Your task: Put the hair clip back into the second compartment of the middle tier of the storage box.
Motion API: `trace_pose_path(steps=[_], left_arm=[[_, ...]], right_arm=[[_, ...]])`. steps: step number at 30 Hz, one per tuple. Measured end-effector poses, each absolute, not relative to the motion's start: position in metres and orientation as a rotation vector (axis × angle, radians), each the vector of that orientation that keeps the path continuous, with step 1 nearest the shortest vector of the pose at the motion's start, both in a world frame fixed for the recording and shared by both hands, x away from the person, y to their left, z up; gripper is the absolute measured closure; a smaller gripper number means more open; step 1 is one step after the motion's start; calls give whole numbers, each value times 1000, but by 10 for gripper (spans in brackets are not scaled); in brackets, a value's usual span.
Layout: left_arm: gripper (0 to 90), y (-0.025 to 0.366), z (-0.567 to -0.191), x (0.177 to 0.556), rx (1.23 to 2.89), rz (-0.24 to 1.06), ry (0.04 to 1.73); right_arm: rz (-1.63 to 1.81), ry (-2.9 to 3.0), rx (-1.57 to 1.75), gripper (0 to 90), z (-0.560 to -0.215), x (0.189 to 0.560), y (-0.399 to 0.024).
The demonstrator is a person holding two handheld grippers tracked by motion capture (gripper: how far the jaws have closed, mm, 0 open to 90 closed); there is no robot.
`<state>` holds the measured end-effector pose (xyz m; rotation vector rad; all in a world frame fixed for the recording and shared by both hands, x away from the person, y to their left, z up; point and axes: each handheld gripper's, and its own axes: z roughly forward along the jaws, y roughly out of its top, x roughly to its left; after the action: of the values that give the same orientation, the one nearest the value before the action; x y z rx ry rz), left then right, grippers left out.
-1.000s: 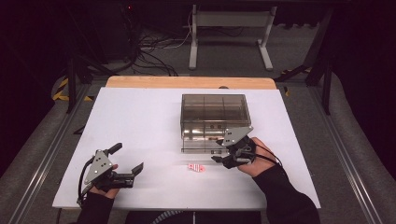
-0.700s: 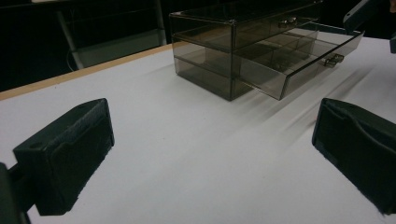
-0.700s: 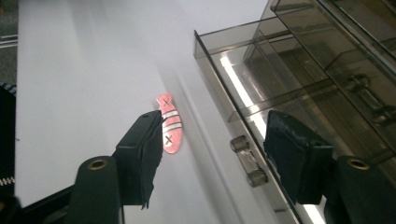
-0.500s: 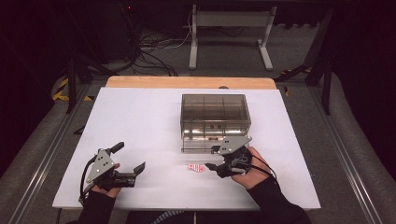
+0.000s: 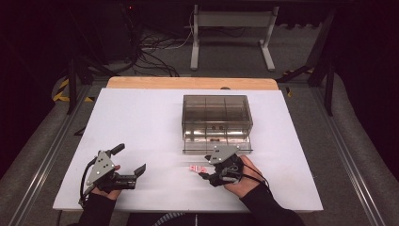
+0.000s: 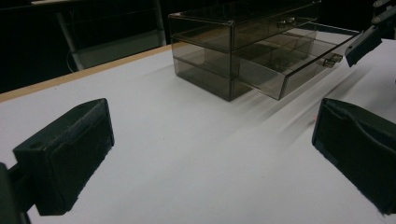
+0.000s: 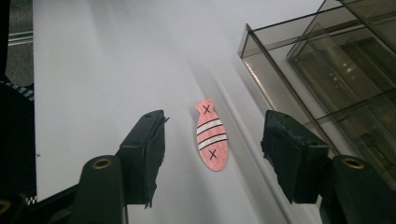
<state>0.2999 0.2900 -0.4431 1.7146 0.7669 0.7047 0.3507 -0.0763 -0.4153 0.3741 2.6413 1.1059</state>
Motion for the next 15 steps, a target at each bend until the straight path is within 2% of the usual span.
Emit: trace_pose_path(steps=[15], left_arm=[[0,290,-443,300,1717,702,764]], right_arm=[[1060,2690,371,408,-430,351,-63]])
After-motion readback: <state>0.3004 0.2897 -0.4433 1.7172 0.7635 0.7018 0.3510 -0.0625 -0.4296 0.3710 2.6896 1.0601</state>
